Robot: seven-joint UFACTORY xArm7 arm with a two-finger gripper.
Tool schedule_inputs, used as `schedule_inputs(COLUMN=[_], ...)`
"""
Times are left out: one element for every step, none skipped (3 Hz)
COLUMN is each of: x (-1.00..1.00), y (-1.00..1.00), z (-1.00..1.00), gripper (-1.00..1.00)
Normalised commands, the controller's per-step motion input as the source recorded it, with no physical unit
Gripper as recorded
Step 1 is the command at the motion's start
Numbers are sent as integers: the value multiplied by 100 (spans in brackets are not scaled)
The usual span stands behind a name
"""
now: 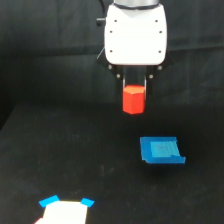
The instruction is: Pick up the red object from the table
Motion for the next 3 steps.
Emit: schedule_inputs(x=[-66, -50, 39], y=[-78, -57, -79], z=[-22, 26, 15], gripper=[-96, -84, -57])
